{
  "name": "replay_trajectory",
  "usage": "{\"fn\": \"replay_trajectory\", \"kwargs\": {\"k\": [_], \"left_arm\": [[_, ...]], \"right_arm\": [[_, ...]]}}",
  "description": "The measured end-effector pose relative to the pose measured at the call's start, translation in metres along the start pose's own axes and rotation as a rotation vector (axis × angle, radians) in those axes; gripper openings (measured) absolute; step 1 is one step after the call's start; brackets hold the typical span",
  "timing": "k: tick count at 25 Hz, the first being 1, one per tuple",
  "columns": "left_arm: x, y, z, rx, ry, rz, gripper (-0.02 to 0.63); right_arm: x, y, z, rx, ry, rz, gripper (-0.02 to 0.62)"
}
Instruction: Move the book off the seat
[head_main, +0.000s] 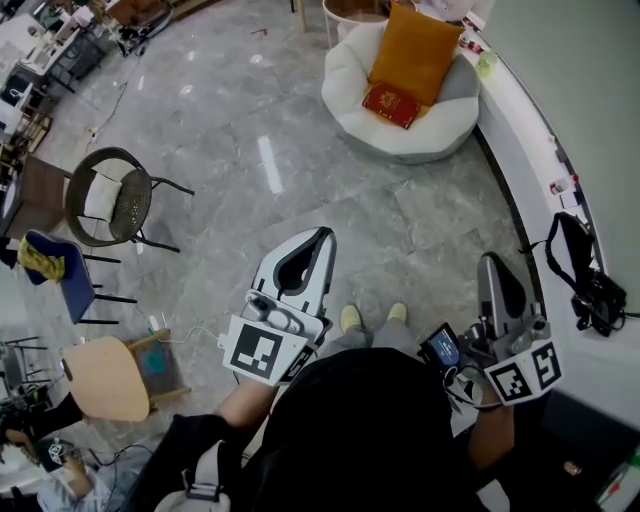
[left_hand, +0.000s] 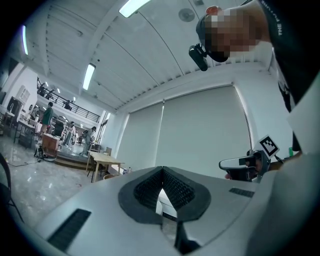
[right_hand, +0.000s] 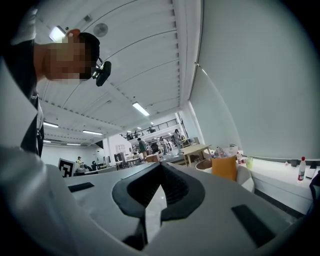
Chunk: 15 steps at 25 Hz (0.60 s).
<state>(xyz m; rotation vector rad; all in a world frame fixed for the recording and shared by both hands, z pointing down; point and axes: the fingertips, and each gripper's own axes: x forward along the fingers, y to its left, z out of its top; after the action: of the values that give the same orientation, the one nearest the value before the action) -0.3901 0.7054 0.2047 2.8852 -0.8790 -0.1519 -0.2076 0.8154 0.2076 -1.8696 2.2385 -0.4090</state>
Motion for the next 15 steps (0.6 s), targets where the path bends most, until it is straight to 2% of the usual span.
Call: {"fn": "replay_trajectory", "kwargs": {"k": [8, 15], "left_arm": [[-0.001, 0.017, 0.003, 0.008, -0.007, 0.007, 0.012], [0.021, 0.030, 0.002, 0.006, -0.009, 0.018, 0.011]], "right_arm": [[0.023, 0.014, -0.008, -0.020, 0.045, 0.046, 0.012], [0.053, 0.003, -0.015, -0.044, 0.089, 0.051, 0.012]]}}
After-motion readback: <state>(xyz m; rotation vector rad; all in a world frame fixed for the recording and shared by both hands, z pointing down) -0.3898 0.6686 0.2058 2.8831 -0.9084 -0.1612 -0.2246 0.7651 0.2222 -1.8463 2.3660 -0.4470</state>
